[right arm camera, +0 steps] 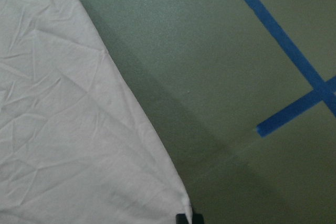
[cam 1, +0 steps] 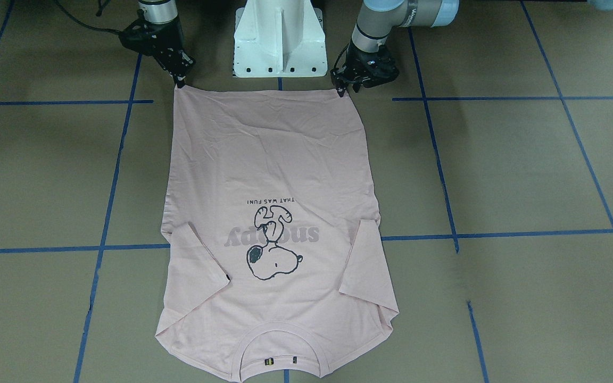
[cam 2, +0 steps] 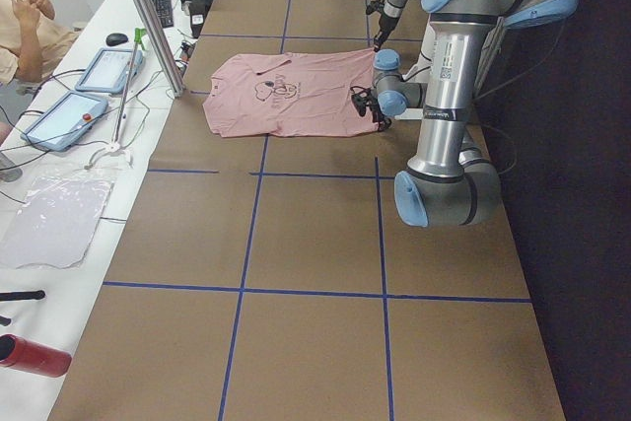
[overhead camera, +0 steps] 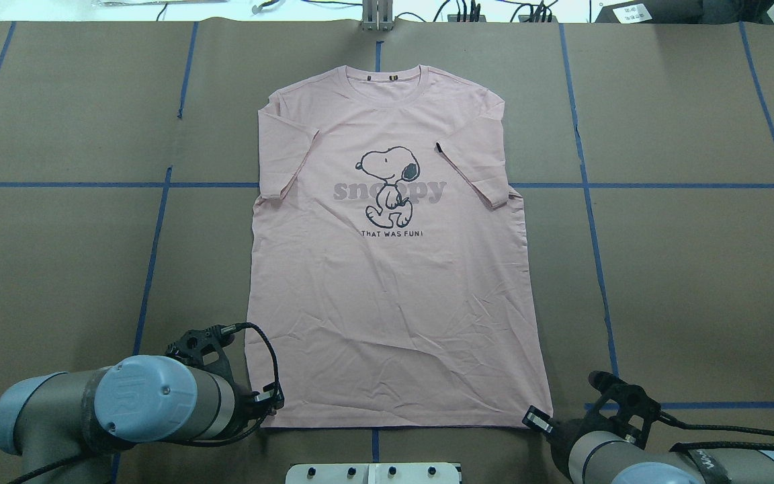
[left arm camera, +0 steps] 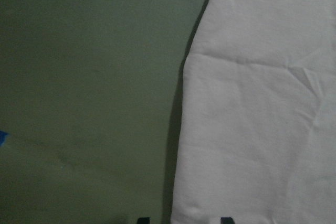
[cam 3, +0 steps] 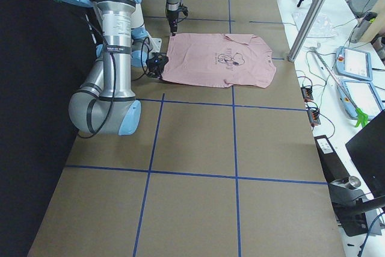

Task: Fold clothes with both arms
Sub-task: 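Grasp both hem corners with the left and right grippers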

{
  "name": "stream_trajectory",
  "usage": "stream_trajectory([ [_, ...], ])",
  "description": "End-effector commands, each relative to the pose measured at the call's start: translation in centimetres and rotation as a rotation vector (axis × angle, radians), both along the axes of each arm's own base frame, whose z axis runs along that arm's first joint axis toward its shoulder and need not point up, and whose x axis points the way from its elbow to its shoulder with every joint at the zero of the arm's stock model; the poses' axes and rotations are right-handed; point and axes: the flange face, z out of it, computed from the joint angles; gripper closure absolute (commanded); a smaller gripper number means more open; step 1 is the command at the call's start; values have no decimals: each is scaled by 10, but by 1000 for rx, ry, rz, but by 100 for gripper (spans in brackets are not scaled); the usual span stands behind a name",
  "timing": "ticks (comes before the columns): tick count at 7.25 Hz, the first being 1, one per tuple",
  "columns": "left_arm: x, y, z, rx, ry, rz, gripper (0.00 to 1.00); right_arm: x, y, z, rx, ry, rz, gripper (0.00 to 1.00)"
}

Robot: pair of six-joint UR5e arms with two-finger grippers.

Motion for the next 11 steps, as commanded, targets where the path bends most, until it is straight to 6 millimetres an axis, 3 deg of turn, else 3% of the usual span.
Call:
stream_trajectory([
  [1,7,2,0,0,-3,7,48,0,1,-1,-1,-3,-2,100],
  [3,10,2,-6,2,7,7,62,-1,0,-2,-1,-6,-1,100],
  [5,12,1,-3,3,1,6,94,-1,0,-3,-2,-8,-2,100],
  [6,16,1,5,1,-15,5,100,-1,0,-3,-2,-8,-2,100],
  [8,7,0,-12,8,20,3,100,-1,0,-4,-3,-11,-2,100],
  [9,-11,-2,-33,14,56,-5,100,3,-2,-9,-3,-23,3,100],
  [11,-72,8,-90,15,68,-9,100,27,-14,-37,-3,-81,31,100],
])
